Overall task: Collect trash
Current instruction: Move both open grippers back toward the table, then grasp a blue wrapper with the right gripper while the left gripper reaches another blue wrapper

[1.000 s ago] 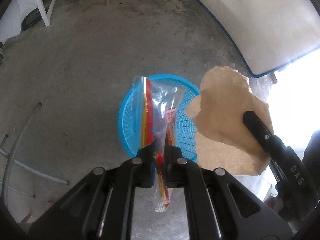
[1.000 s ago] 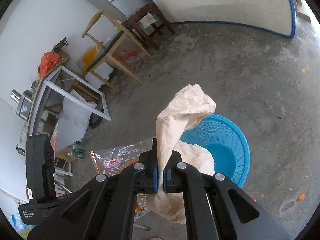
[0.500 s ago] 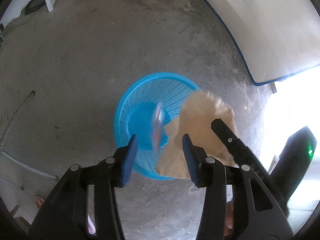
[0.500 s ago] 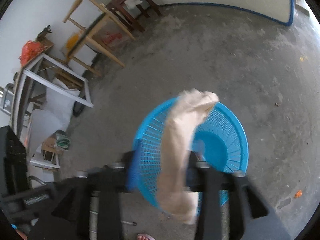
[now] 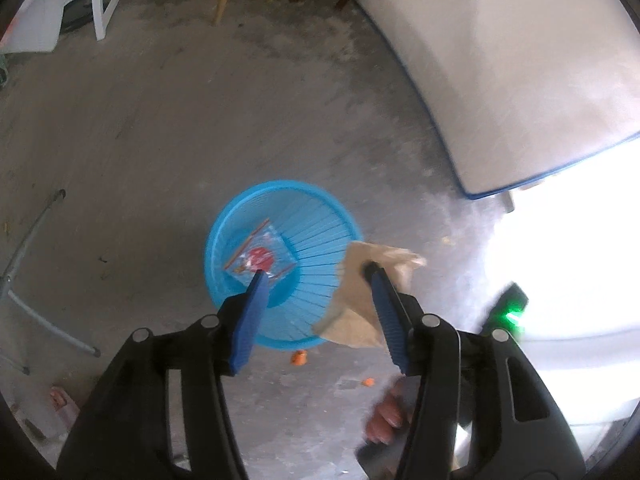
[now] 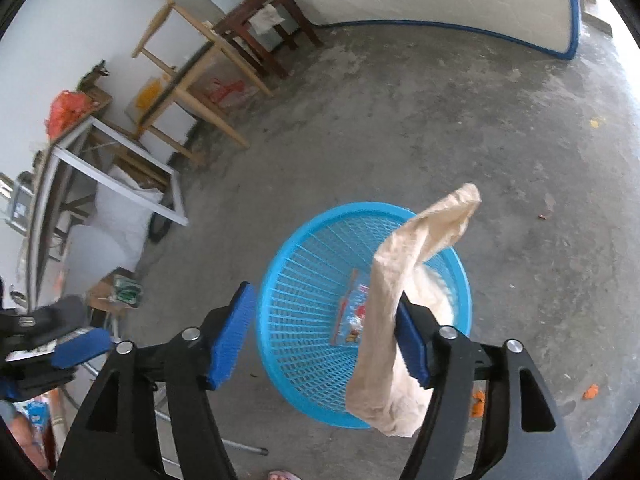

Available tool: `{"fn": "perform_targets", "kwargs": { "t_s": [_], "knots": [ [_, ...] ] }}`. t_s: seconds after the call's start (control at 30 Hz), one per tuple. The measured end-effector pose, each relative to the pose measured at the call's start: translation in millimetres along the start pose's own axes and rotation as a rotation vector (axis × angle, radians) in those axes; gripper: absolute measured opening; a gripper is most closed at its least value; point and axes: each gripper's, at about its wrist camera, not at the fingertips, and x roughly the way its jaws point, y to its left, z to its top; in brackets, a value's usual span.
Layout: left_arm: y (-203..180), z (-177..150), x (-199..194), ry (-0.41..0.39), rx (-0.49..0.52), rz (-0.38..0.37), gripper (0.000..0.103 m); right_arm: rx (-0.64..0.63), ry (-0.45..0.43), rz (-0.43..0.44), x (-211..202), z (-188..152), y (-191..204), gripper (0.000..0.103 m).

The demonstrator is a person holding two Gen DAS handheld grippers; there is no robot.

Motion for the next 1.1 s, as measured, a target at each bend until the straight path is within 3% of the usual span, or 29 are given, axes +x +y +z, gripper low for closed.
{"fn": "perform_targets", "kwargs": {
  "t_s": [0.13,0.2,0.3,0.5,0.6,0.7,0.87,0.97,1.1],
  "knots": [
    [-11,-12,-80,-0.066,0.049,-0.074,0.052,0.015,0.033,0.047,16,8,8,0.067],
    [-11,-25,-126,-0.098,0.103,-0.066,0.056,0.011,0.06,0.079,27,15,14,0.067],
    [-2,-56,-196,-0.174,0.176,-0.061,0.068,-0.056,0.139,0.053,48,23,27,0.081],
    [58,-142,-295,-0.302,0.262,-0.039,0.076,-0.294,0.338,-0.283,101,16,34,0.086],
    [105,-186,-322,-0.336,0.22,-0.014,0.076,-0.337,0.421,-0.365,119,5,24,0.086],
    [147,-220,-345,-0.371,0.141,0.018,0.076,-0.323,0.396,-0.413,117,4,19,0.086],
    [197,-259,-380,-0.458,0.069,0.058,0.076,-0.256,0.296,-0.402,84,11,14,0.086],
    [219,-280,-394,-0.501,0.03,0.051,0.077,-0.259,0.234,-0.361,49,11,22,0.086],
    [242,-295,-404,-0.527,-0.009,0.051,0.079,-0.306,0.131,-0.243,-16,-7,45,0.086]
  ]
}}
